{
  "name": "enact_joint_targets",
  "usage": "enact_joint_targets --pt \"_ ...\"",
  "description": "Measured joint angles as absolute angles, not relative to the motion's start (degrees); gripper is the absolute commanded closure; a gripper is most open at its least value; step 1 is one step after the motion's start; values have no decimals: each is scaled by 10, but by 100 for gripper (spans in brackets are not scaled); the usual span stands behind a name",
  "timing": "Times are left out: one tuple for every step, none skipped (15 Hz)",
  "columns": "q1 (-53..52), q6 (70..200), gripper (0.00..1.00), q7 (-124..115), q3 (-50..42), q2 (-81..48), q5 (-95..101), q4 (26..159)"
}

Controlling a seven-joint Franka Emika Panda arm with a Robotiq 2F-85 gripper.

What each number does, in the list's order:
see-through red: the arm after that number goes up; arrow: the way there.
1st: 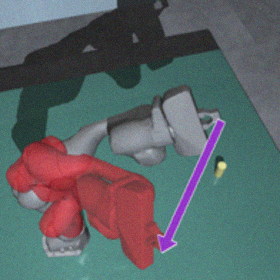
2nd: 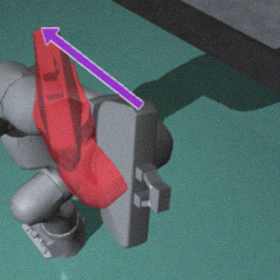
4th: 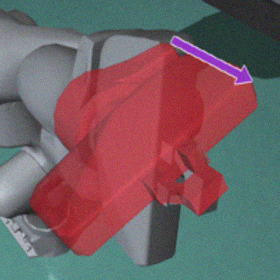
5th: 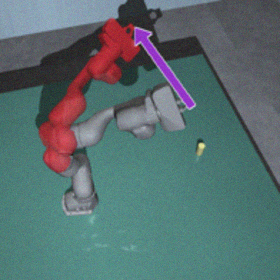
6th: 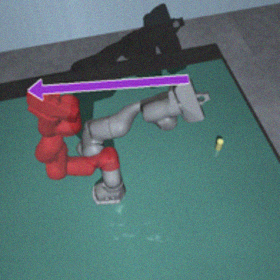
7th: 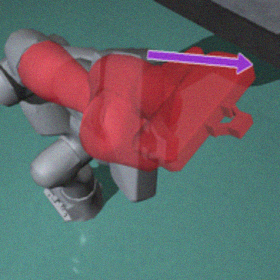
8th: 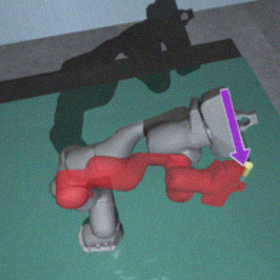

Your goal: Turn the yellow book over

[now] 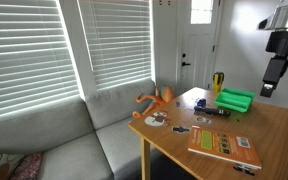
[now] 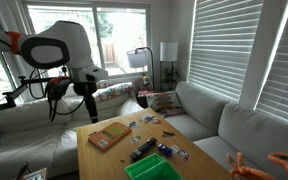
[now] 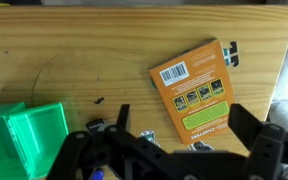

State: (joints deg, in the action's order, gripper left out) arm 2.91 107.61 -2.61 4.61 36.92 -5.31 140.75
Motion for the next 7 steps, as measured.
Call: enact_joint_targets --pt "26 1076 0 -26 47 369 -49 1404" --pt "23 1076 0 -26 48 369 -45 1400" --pt "19 1076 0 -25 48 369 -40 1398" --pt "16 1075 0 -24 48 369 -36 1395" --pt "13 1073 0 -23 48 369 -31 1393" --pt "12 1070 0 -22 48 369 -25 1391" --pt "10 1067 0 -22 48 369 -22 1389"
